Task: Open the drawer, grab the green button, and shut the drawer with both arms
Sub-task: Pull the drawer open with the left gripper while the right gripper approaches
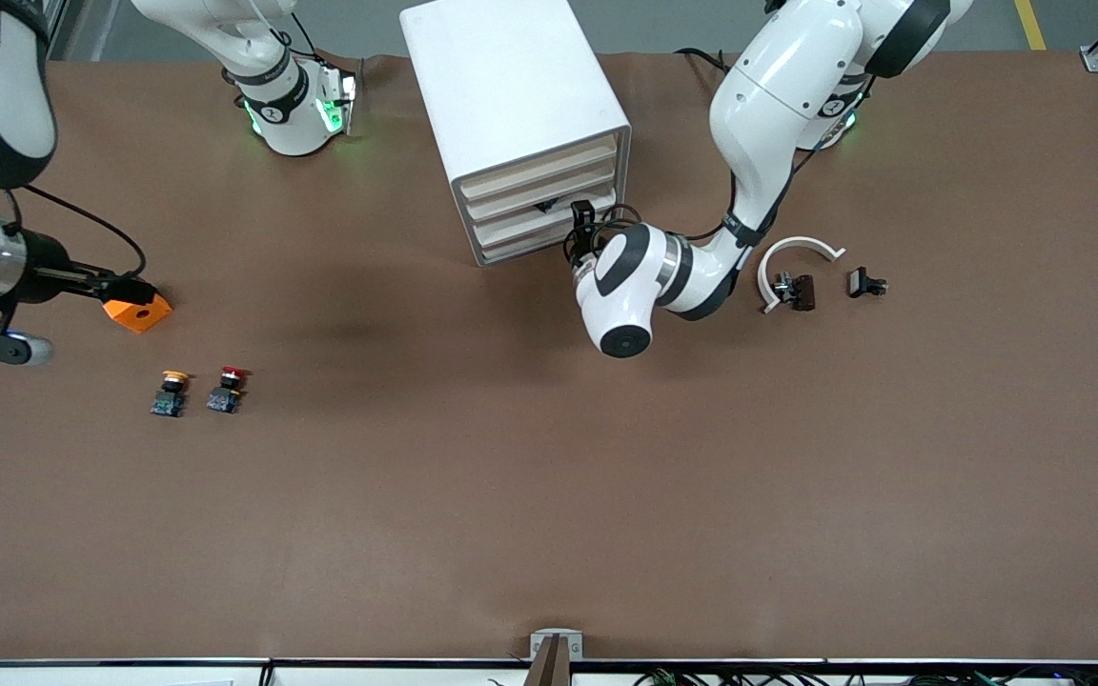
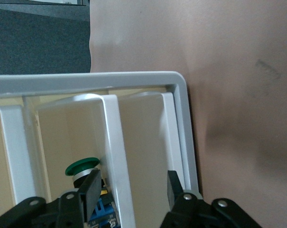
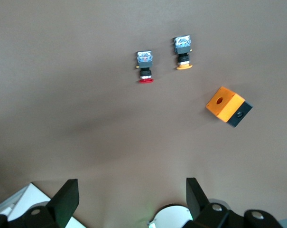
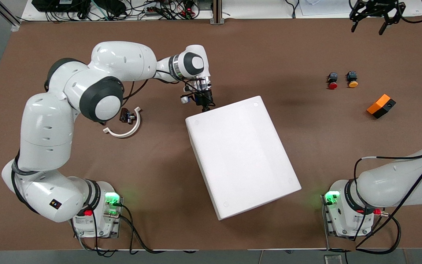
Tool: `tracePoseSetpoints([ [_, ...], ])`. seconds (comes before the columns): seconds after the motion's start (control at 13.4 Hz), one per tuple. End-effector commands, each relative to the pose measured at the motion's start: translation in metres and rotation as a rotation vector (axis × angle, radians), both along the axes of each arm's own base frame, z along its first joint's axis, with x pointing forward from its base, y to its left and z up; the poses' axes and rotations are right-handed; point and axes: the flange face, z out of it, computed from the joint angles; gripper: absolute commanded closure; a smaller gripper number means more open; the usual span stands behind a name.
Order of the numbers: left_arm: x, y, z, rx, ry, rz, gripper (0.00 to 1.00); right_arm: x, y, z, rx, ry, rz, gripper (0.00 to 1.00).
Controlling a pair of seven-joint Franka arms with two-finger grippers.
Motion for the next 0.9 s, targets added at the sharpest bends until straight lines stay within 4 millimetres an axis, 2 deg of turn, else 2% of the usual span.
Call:
tracePoseSetpoints([
  [0.0, -0.009, -0.014, 0.003, 0.023, 0.001, -0.002, 0.42, -0.003, 0.017, 0.002, -0.011, 0.003, -0.047, 0.0],
  [0.07, -0.011, -0.015, 0.002, 0.022, 0.0, -0.01, 0.54, -0.003, 0.018, 0.002, -0.012, 0.0, -0.049, 0.0],
  [0.15, -0.01, -0.014, 0.001, 0.024, 0.0, -0.01, 0.81, -0.003, 0.019, 0.002, -0.011, 0.0, -0.046, 0.0],
  [0.22, -0.01, -0.014, 0.001, 0.023, -0.001, -0.01, 0.95, -0.003, 0.019, 0.002, -0.013, 0.0, -0.05, 0.0],
  [0.3, -0.009, -0.014, 0.001, 0.026, -0.003, -0.009, 1.0, -0.004, 0.025, 0.002, -0.022, 0.001, -0.072, 0.0],
  [0.52, 0.002, -0.007, 0.005, 0.031, -0.02, 0.007, 1.0, -0.005, 0.049, 0.003, -0.046, -0.004, -0.114, 0.0],
  [0.82, 0.039, 0.002, 0.018, 0.02, -0.081, 0.056, 1.0, -0.009, 0.099, 0.004, -0.082, -0.032, -0.198, 0.0],
])
